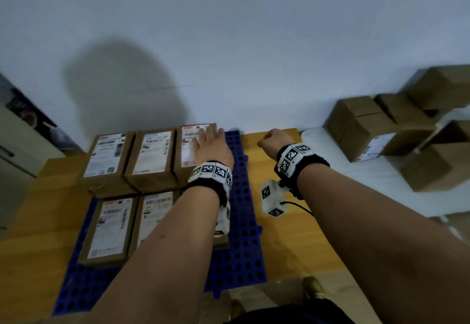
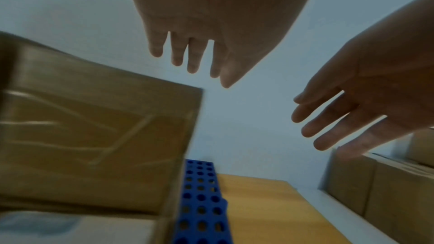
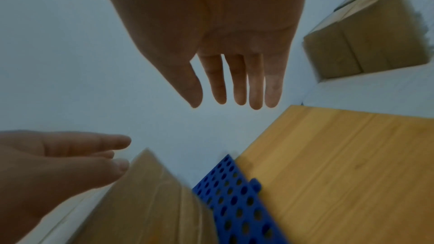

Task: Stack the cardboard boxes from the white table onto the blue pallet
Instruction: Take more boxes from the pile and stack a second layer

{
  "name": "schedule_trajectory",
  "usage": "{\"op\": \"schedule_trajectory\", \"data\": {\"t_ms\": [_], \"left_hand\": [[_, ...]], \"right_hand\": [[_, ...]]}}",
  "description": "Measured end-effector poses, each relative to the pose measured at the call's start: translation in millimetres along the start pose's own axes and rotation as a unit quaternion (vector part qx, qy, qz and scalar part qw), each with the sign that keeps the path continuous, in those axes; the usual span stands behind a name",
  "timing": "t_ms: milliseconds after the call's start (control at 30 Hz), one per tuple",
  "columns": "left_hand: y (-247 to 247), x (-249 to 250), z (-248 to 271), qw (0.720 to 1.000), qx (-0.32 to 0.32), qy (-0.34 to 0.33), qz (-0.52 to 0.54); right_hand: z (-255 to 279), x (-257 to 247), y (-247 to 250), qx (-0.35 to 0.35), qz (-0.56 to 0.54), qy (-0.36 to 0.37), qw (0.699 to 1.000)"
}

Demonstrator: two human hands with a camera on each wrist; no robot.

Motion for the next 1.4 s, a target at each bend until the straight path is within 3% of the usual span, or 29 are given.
{"op": "schedule_trajectory", "data": {"t_ms": [500, 667, 767, 1133, 1400], "left_hand": [[-70.0, 246.0, -10.6, 0.990, -0.085, -0.094, 0.062], [-94.8, 316.7, -11.9, 0.984, -0.112, -0.108, 0.082], [-104.6, 349.3, -12.0, 0.982, -0.112, -0.125, 0.085], [-140.9, 394.4, -3.9, 0.970, -0.196, -0.071, 0.126], [-127.7, 373.6, 1.7, 0.973, -0.152, -0.038, 0.171]], "right_hand": [[-47.2, 183.2, 171.5, 0.091, 0.017, -0.116, 0.989], [-58.3, 234.8, 214.6, 0.139, 0.016, -0.154, 0.978], [-62.5, 260.1, 227.5, 0.127, 0.010, -0.175, 0.976], [-76.8, 296.7, 235.6, 0.073, -0.043, -0.162, 0.983], [-75.1, 289.4, 215.4, 0.055, -0.066, -0.187, 0.979]]}}
Point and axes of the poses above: each hand's wrist, its own z-axis away from the middle knuckle, its own y-axis out of the back of the hand, x = y × z, the point moved 3 cm from there along -z, towards the middle knuckle, and after that the axes turned 6 degrees about y, right-handed, at the moved point
